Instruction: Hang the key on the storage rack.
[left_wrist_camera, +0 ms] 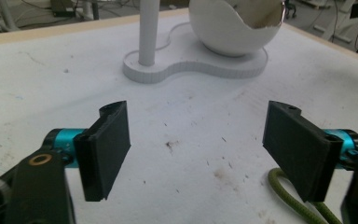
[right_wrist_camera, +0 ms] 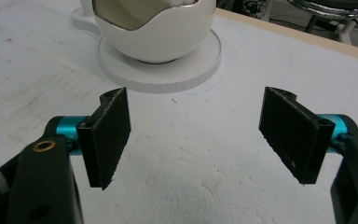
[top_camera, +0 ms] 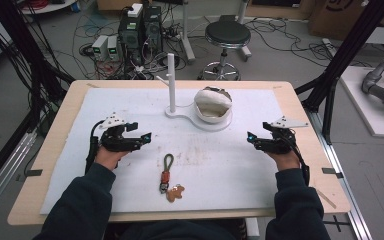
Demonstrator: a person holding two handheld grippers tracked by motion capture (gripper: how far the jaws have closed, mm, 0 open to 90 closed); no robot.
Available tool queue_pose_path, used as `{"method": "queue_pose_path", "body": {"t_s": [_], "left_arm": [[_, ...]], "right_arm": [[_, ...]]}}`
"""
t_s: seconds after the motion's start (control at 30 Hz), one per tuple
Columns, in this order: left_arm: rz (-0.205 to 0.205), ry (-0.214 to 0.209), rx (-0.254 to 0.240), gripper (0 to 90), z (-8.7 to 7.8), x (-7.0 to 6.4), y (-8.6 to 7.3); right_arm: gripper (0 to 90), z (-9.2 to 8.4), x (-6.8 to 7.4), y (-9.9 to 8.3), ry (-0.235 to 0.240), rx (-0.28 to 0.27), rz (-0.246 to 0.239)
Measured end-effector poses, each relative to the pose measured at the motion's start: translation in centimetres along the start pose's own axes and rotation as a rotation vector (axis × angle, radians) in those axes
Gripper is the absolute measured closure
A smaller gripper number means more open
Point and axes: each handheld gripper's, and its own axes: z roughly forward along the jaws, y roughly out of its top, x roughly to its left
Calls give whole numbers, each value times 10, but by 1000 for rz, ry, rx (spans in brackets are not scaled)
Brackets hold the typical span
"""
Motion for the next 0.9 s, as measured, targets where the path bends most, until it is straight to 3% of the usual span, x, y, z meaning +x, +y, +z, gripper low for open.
{"method": "queue_pose_path", "body": {"t_s": [0.17, 0.23, 0.33, 0.5, 0.63, 0.9], "left_arm": [[12, -42, 92, 342, 9, -15, -6], [37, -53, 115, 388, 12, -22, -7], [40, -76, 137, 460, 17, -30, -9], [70, -91, 215, 512, 26, -42, -13], [83, -92, 253, 538, 30, -47, -16], [101, -73, 273, 543, 44, -57, -17]], "right_arm": [[260, -1, 0, -1, -10, -3, -5], [261, -1, -1, -2, -7, -4, 0], [261, 1, -2, -3, -2, 3, -5], [262, 5, 0, -3, 6, 18, -9], [262, 6, 1, -3, 6, 22, -20], [262, 8, 2, -3, 12, 28, -24]]}}
